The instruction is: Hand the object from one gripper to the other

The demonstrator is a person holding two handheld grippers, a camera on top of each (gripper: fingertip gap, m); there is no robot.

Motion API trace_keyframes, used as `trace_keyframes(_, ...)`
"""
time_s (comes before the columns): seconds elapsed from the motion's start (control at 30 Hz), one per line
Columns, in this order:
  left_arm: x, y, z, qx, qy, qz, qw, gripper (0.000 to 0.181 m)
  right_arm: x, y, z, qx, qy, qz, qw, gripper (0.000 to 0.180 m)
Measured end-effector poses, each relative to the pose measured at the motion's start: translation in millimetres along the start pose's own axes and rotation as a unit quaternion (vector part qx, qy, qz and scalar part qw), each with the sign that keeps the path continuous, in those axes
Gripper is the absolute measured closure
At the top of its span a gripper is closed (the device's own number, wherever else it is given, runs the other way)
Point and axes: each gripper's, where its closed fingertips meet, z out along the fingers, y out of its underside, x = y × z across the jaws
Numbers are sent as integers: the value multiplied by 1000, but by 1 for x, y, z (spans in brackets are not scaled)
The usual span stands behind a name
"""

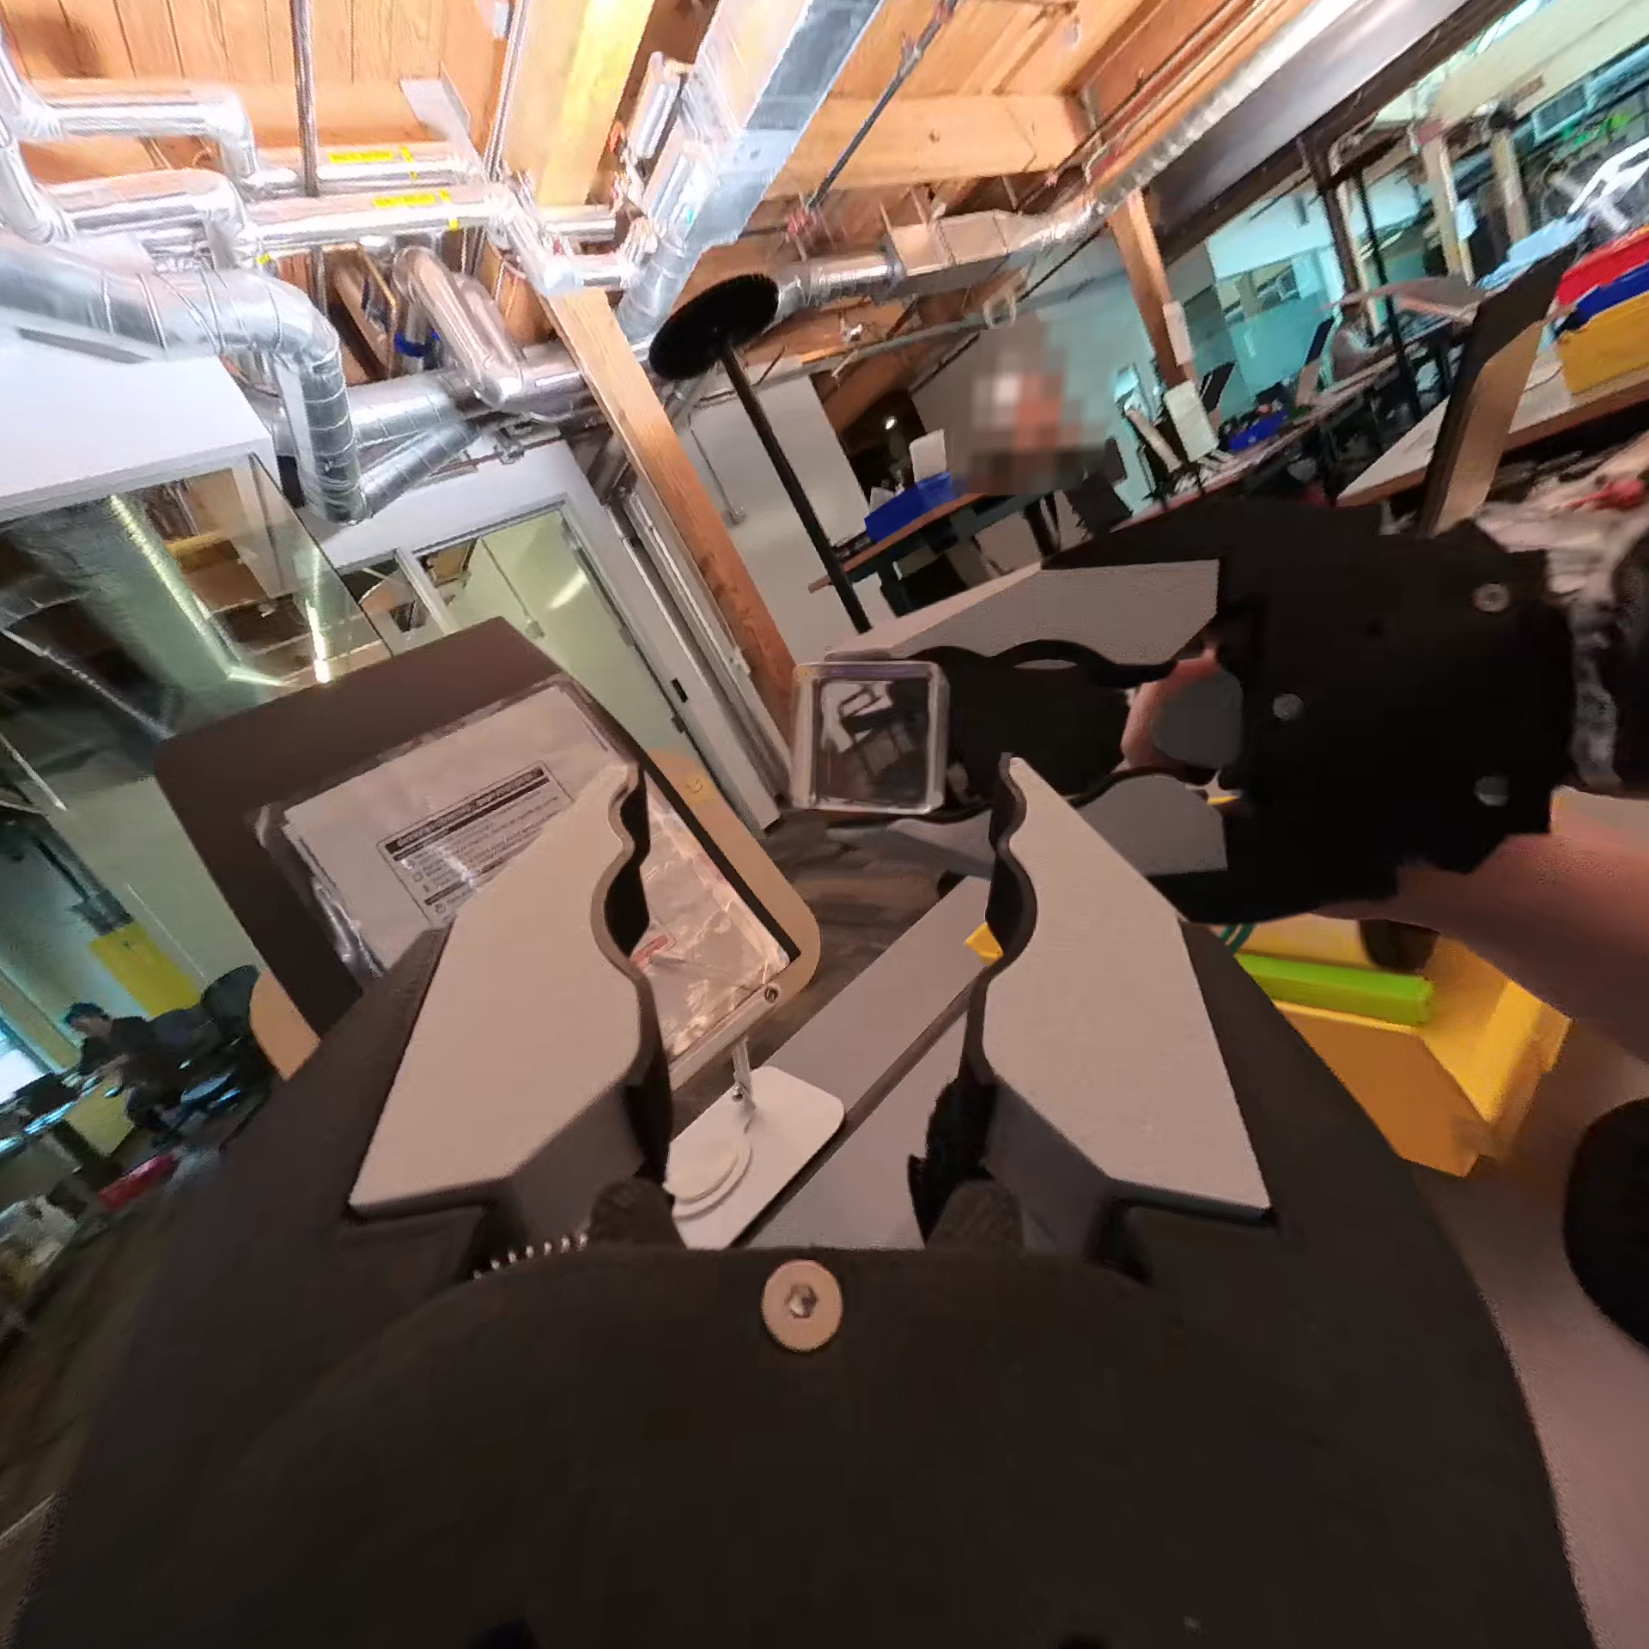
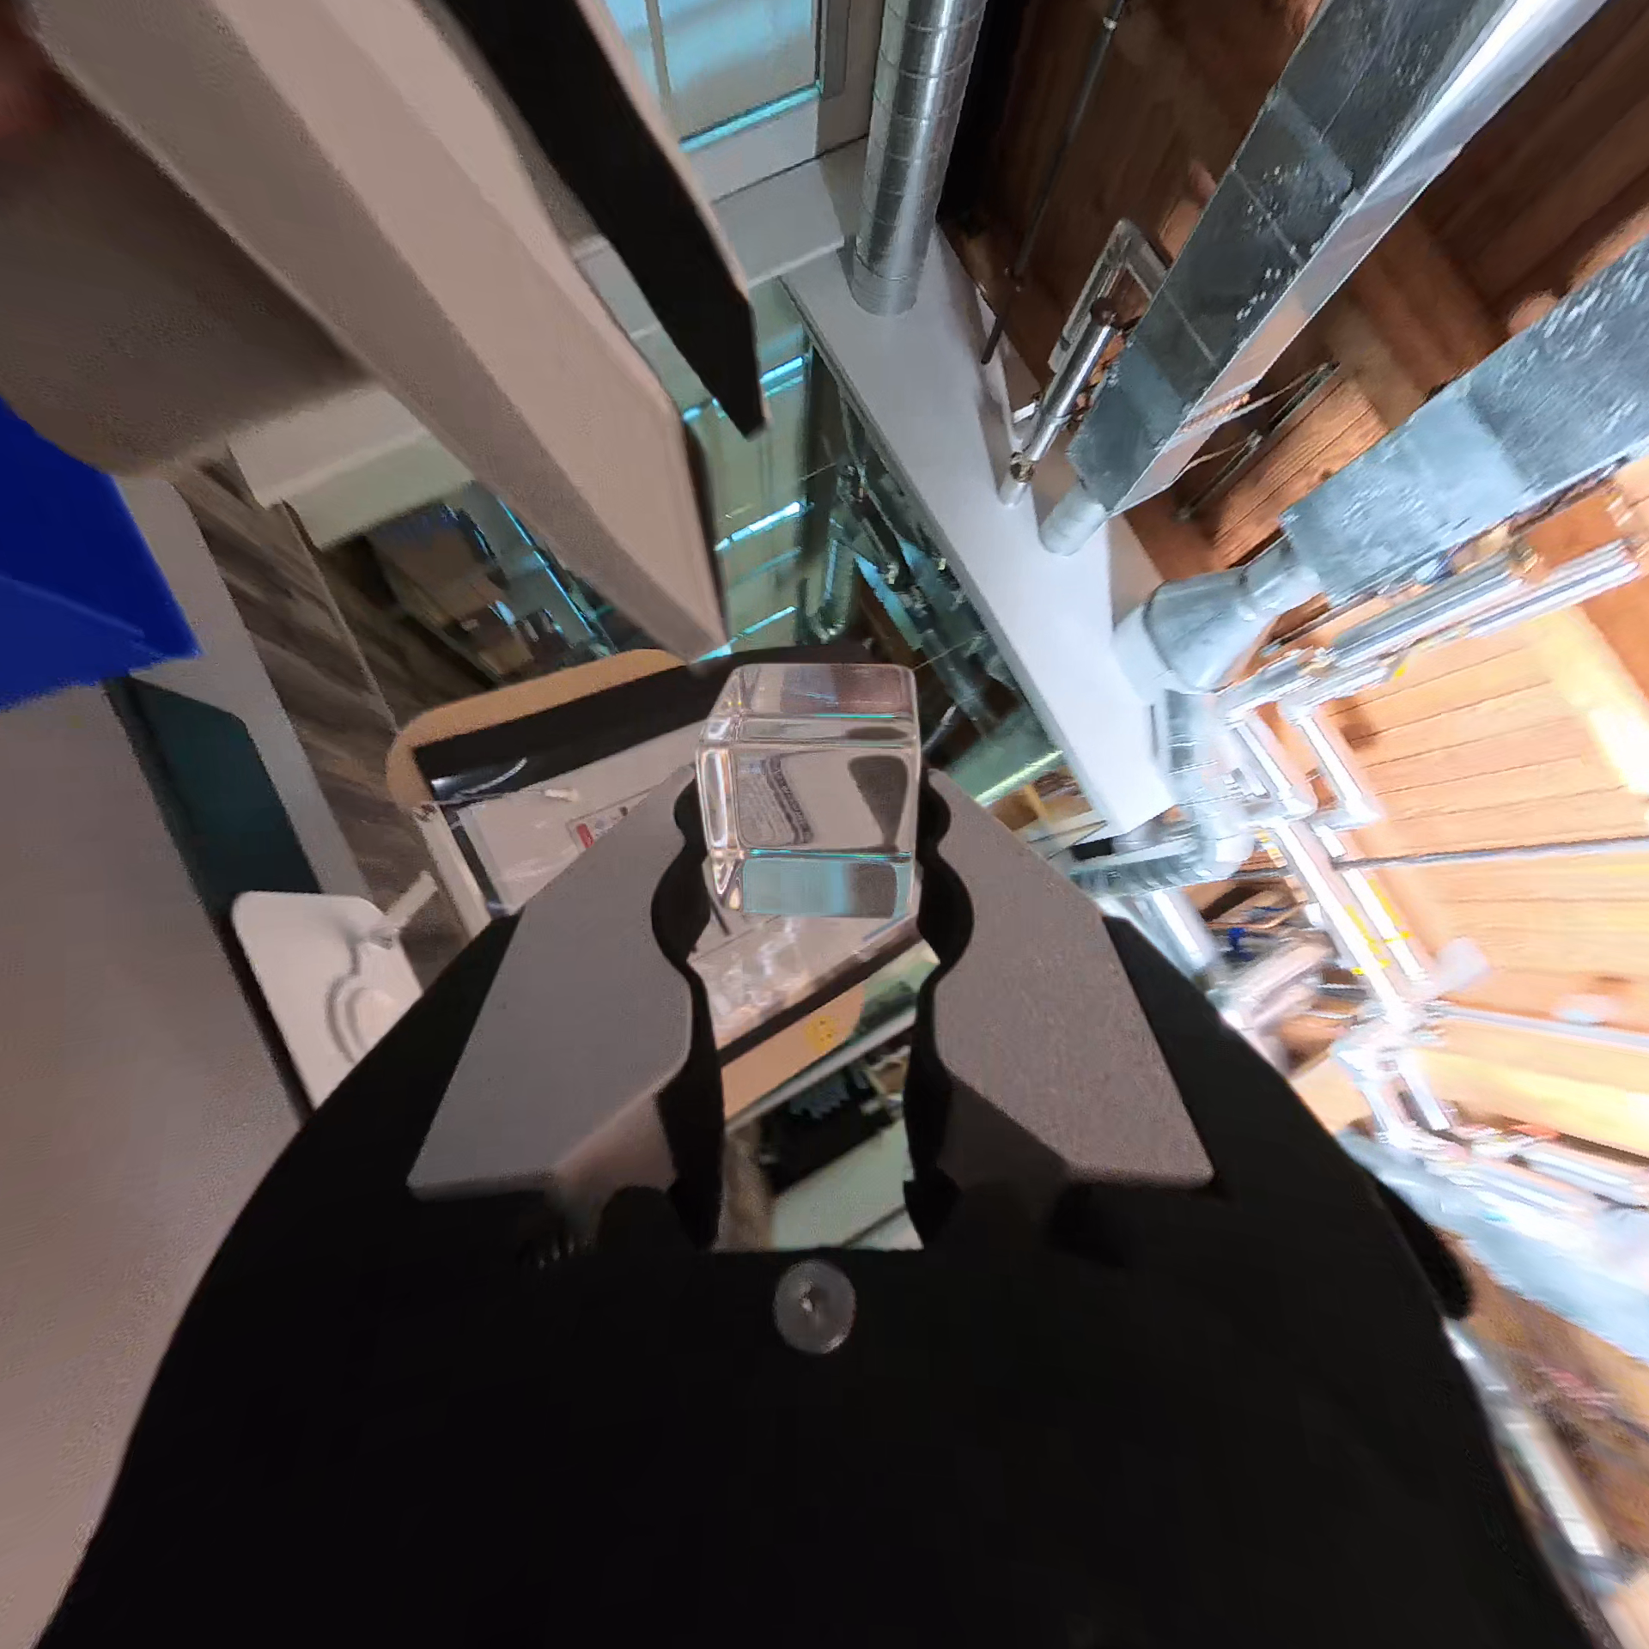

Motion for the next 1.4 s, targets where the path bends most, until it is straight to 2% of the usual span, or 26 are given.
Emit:
trace_keyframes(0.17,1,13,5,-32,-9,12,999,112,-21,-22,3,12,7,-79,997,137)
trace_keyframes(0.37,6,18,3,-46,37,-6,998,139,-26,-38,0,31,22,-117,992,135)
trace_keyframes(0.47,6,18,0,-54,42,14,998,140,-26,-40,0,33,35,-133,990,135)
trace_keyframes(0.53,5,11,-3,-39,38,28,998,140,-21,-48,-3,61,58,-121,989,133)
trace_keyframes(0.6,-4,2,-8,-22,13,50,998,141,-14,-54,-6,83,73,-98,989,121)
trace_keyframes(0.67,-15,-7,-15,2,-4,46,999,141,-5,-50,-8,94,75,-53,991,120)
trace_keyframes(0.73,-25,-15,-22,25,9,-11,1000,141,7,-40,-11,105,82,1,991,120)
trace_keyframes(0.8,-35,-22,-29,53,38,-106,992,141,15,-27,-13,125,79,62,987,122)
trace_keyframes(0.83,-39,-27,-32,76,64,-171,980,141,16,-23,-14,144,65,102,982,125)
trace_keyframes(0.87,-43,-31,-36,98,101,-244,959,141,13,-19,-13,165,37,158,973,121)
trace_keyframes(0.9,-45,-35,-39,120,143,-319,929,140,8,-17,-11,182,-13,235,955,116)
trace_keyframes(0.93,-48,-38,-43,142,186,-388,891,140,2,-16,-7,191,-74,329,922,112)
trace_keyframes(1.0,-54,-37,-46,167,266,-520,795,140,-4,-24,-6,215,-201,512,807,103)
trace_keyframes(1.03,-56,-34,-46,173,299,-576,741,140,0,-31,-10,240,-241,560,755,99)
trace_keyframes(1.07,-60,-29,-44,181,320,-621,692,141,2,-36,-14,262,-251,565,742,96)
trace_keyframes(1.1,-61,-23,-41,184,332,-653,655,141,2,-37,-17,269,-237,535,765,95)
trace_keyframes(1.13,-59,-17,-36,179,341,-676,628,141,-1,-38,-19,269,-217,486,803,97)
trace_keyframes(1.17,-53,-11,-31,166,352,-691,610,140,-3,-44,-24,276,-205,440,830,99)
trace_keyframes(1.2,-46,-7,-26,154,363,-700,595,140,-3,-52,-28,286,-203,416,839,100)
trace_keyframes(1.23,-39,-5,-23,145,373,-708,581,140,-3,-58,-31,290,-209,417,836,102)
trace_keyframes(1.33,-18,-6,-17,130,411,-727,534,140,-1,-71,-34,304,-249,480,784,101)
trace_keyframes(1.37,-10,-6,-15,121,423,-731,522,140,-1,-71,-34,307,-251,484,780,101)
trace_keyframes(1.4,-3,-7,-14,114,433,-732,513,140,-3,-68,-33,305,-245,473,789,103)
